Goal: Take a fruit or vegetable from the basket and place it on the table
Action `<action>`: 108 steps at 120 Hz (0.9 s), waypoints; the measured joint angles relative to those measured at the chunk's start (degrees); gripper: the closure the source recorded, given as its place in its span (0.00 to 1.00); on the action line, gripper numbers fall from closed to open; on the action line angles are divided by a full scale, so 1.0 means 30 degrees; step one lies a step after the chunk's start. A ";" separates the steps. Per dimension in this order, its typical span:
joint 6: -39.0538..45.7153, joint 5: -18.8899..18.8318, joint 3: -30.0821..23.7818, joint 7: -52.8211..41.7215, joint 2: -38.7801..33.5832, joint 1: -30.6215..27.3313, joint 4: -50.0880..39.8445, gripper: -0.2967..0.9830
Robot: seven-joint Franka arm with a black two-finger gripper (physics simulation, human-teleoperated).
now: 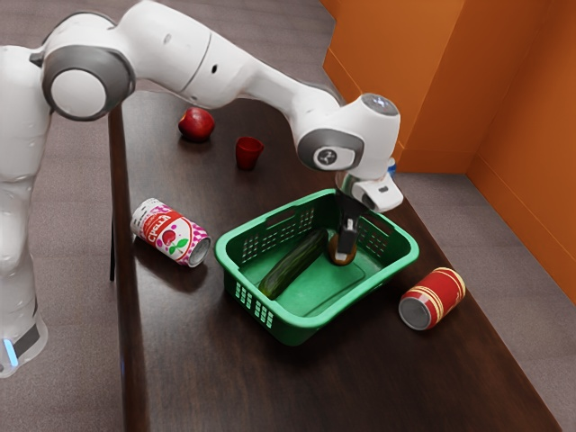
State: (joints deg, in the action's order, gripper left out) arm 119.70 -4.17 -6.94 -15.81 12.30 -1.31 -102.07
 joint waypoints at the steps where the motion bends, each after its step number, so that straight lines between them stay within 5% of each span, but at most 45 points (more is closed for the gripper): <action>1: 0.0011 0.0008 0.0000 0.0002 0.0014 0.0002 0.0000 0.24; 46: 0.0221 0.0151 0.0000 0.0083 0.0510 -0.0006 0.0000 0.25; 79: 0.0181 0.0124 -0.0003 0.0616 0.0513 -0.0219 0.0054 0.46; 108: -0.0385 0.0252 -0.0011 0.1570 0.0138 -0.0361 0.0614 0.54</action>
State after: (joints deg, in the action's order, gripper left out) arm 118.55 -3.41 -6.97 -11.10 12.72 -2.39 -100.22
